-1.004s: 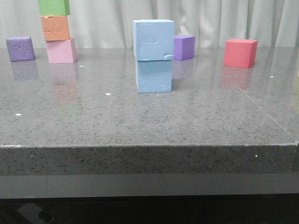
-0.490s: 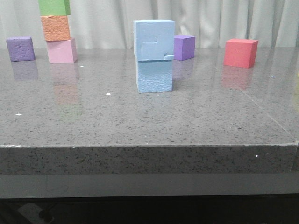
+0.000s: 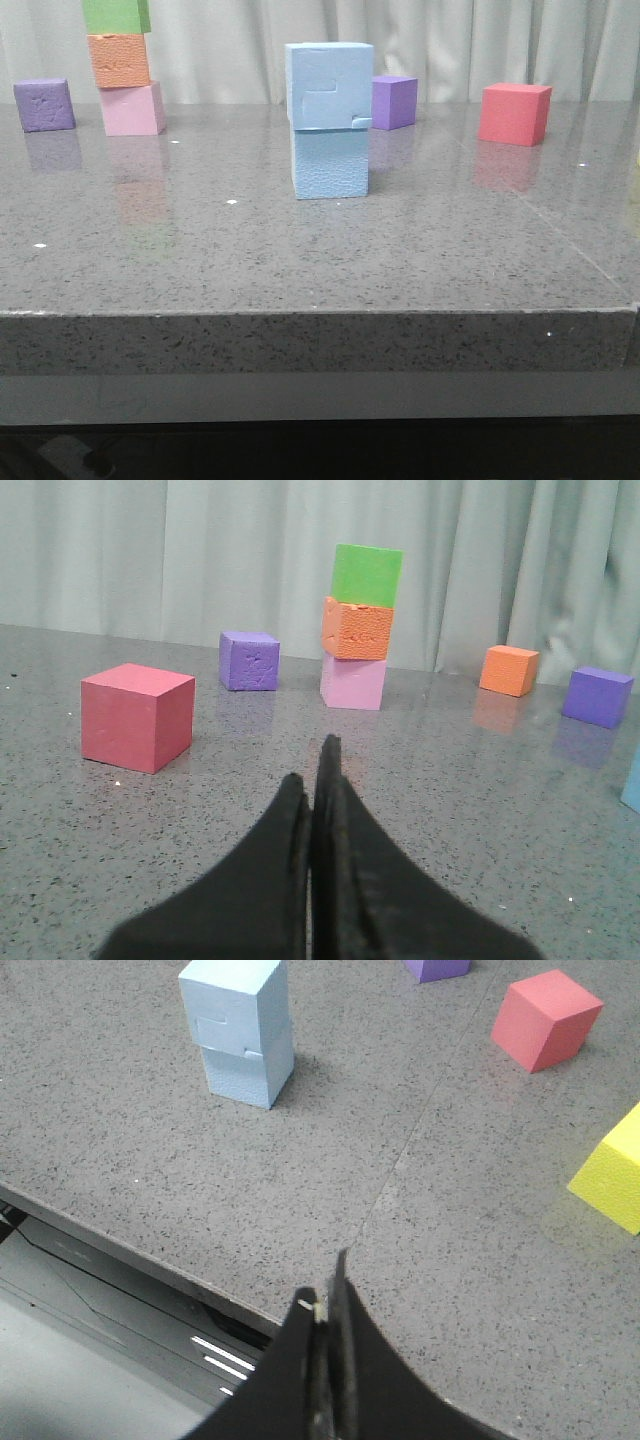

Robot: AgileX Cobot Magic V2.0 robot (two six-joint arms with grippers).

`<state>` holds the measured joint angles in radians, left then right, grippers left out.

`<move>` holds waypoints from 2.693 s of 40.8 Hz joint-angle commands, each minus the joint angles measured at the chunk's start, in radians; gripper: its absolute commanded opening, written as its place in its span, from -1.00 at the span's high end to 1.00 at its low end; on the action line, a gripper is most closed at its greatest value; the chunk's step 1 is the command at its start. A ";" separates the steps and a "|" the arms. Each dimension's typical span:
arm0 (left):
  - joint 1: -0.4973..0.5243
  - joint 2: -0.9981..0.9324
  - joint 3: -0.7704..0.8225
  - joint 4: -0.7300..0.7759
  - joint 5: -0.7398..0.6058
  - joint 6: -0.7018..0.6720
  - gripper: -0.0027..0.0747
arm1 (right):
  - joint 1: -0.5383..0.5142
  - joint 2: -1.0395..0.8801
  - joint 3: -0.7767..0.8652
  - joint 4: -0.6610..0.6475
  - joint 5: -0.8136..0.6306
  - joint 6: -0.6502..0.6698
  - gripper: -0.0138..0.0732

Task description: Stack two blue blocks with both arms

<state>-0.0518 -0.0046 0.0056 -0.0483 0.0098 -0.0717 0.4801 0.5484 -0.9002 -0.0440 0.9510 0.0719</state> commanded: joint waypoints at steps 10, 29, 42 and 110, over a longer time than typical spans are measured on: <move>0.002 -0.018 0.003 0.001 -0.076 -0.004 0.98 | -0.002 0.007 -0.024 -0.015 -0.069 0.000 0.96; 0.002 -0.018 0.003 0.001 -0.076 -0.004 0.98 | -0.002 0.007 -0.024 -0.015 -0.069 0.000 0.96; 0.002 -0.018 0.003 0.001 -0.076 -0.004 0.98 | -0.018 -0.028 0.019 -0.015 -0.094 0.000 0.96; 0.002 -0.018 0.003 0.001 -0.076 -0.004 0.98 | -0.423 -0.577 0.922 0.024 -1.011 0.000 0.96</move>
<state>-0.0518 -0.0046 0.0056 -0.0465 0.0104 -0.0717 0.0618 -0.0108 0.0267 -0.0216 0.0314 0.0737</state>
